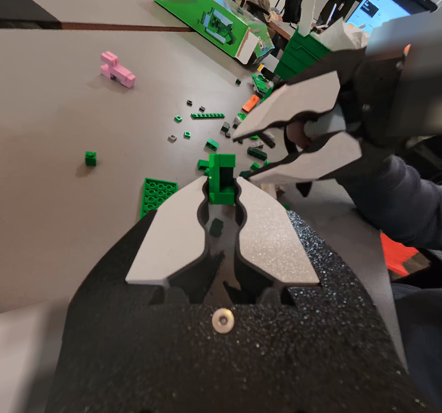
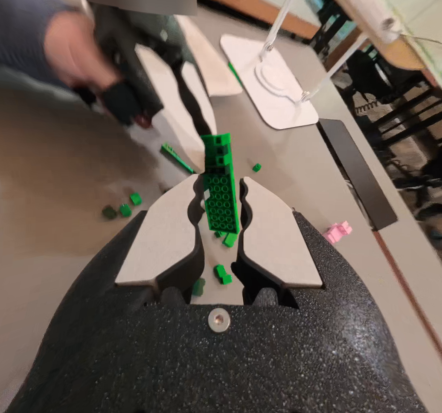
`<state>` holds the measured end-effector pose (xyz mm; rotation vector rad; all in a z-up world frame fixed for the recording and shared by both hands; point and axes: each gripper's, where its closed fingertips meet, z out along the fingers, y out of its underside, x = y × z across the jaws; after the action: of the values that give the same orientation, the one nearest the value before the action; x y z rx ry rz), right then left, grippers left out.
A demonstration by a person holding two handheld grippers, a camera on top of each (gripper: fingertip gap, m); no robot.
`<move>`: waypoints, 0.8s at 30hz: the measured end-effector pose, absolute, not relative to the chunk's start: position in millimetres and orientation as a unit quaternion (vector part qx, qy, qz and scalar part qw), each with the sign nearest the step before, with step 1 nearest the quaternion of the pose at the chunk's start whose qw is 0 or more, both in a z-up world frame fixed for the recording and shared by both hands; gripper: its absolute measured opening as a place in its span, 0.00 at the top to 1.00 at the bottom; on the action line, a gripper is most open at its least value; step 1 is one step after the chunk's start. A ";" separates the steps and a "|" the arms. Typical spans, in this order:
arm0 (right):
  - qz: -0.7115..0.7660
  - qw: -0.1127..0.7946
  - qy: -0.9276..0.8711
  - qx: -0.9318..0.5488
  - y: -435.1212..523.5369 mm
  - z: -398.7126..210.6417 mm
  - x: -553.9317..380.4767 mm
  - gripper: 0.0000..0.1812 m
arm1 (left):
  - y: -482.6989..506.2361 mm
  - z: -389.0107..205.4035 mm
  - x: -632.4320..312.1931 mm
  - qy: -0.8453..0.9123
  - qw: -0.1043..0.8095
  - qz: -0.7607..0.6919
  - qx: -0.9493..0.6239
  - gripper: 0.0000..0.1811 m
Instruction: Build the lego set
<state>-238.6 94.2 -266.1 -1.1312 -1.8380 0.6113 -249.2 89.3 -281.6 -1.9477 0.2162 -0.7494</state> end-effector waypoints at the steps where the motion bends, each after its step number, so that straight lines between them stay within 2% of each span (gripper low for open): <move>1: 0.275 0.436 -0.720 -0.464 93.7 -257.7 -239.6 0.85 | 89.9 -280.0 -250.2 0.096 0.506 -0.293 -0.805 0.91; 5: 0.256 0.452 -0.709 -0.476 94.5 -249.7 -246.5 0.85 | 92.3 -276.9 -250.4 0.136 0.535 -0.211 -0.807 0.91; 11: 0.165 0.468 -0.749 -0.438 95.3 -259.8 -248.2 0.88 | 90.2 -278.3 -241.1 0.161 0.530 -0.211 -0.805 0.91; 15: 0.143 0.484 -0.758 -0.412 90.9 -261.5 -248.2 0.94 | 89.5 -277.3 -241.3 0.172 0.533 -0.197 -0.805 0.91; 24: 0.387 0.395 -0.665 -0.501 87.7 -254.3 -247.2 0.95 | 88.5 -273.2 -240.7 0.151 0.535 -0.255 -0.792 0.91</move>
<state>-247.2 87.7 -254.3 -1.2714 -1.6866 0.9813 -240.7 88.5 -273.2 -1.8859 0.3608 -0.6065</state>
